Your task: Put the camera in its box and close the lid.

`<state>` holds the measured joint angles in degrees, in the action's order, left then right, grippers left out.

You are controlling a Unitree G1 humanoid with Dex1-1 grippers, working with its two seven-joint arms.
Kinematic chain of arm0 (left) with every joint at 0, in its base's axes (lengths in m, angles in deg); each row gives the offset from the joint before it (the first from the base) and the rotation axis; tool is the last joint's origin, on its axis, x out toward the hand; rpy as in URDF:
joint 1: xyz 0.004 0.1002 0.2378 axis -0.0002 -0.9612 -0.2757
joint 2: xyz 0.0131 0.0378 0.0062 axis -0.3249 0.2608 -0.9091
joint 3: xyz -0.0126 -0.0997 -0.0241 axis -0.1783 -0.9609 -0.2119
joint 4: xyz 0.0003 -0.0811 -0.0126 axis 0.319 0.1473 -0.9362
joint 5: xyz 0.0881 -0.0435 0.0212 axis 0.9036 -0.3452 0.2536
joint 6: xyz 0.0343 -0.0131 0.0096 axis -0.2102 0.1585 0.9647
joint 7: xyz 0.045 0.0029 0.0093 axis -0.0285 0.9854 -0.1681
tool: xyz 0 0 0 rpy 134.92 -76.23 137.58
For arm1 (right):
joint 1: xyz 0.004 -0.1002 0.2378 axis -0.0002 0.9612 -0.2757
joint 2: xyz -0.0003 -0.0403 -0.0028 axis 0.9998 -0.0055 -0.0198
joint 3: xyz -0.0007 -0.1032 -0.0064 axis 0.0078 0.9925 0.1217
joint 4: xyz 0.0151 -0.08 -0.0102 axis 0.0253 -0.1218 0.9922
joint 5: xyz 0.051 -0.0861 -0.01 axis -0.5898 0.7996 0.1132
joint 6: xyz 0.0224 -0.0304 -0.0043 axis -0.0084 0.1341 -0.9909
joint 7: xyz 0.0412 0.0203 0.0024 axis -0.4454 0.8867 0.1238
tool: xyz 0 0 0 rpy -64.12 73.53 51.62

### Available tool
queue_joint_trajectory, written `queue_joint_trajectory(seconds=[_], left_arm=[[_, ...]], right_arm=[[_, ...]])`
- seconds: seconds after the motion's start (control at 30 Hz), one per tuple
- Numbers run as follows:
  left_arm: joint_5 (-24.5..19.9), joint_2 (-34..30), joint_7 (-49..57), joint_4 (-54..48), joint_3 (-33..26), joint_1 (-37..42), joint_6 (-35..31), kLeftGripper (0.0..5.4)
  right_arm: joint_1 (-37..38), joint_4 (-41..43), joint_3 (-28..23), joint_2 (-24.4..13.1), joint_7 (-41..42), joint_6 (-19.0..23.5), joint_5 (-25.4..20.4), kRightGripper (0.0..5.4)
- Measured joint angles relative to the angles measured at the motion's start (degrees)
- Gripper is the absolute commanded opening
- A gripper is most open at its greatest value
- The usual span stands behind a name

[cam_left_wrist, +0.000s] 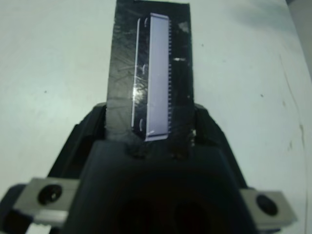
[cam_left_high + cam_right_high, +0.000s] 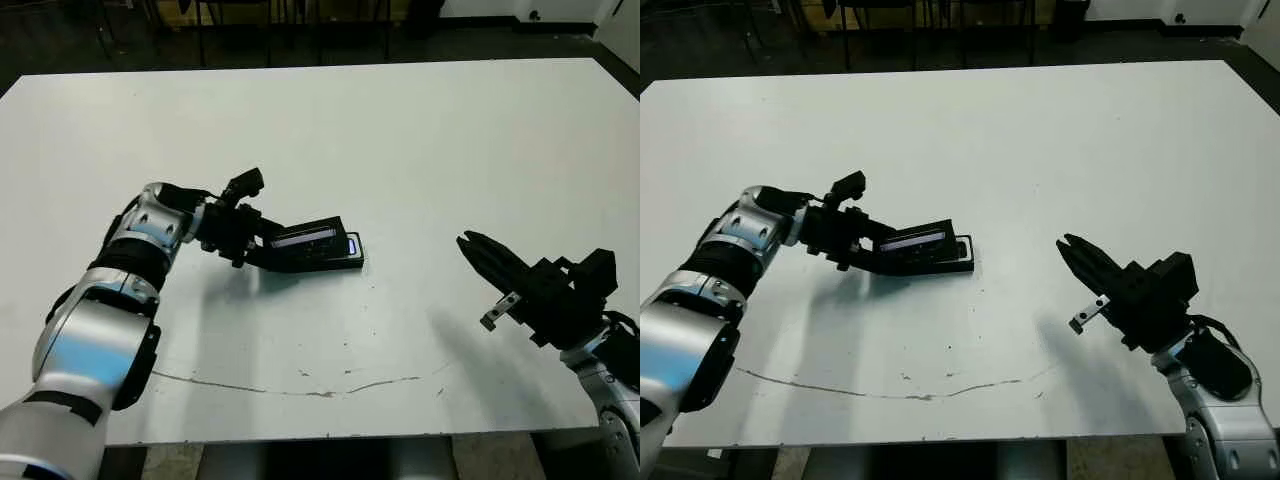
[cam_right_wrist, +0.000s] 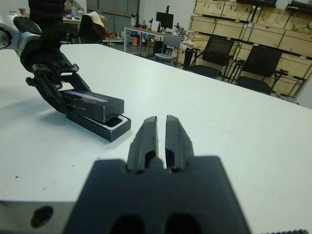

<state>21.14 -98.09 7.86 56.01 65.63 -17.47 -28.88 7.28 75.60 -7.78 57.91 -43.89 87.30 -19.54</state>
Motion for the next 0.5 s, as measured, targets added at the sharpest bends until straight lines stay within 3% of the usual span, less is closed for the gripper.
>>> queue_joint_trajectory(seconds=[0.17,0.3,0.5], left_arm=[[1.20,2.28,1.59,3.20,0.45,1.88,1.06,2.77],[2.30,3.30,2.07,5.19,1.03,3.20,1.60,2.77],[4.35,4.21,2.91,6.76,2.02,4.11,3.26,2.77]], right_arm=[[0.37,0.67,-0.55,-0.22,-0.42,2.00,-0.55,0.00],[1.12,5.21,-0.75,-1.36,-2.13,6.31,-0.54,0.00],[1.16,3.79,-0.91,-1.52,-1.73,4.89,-0.18,0.00]])
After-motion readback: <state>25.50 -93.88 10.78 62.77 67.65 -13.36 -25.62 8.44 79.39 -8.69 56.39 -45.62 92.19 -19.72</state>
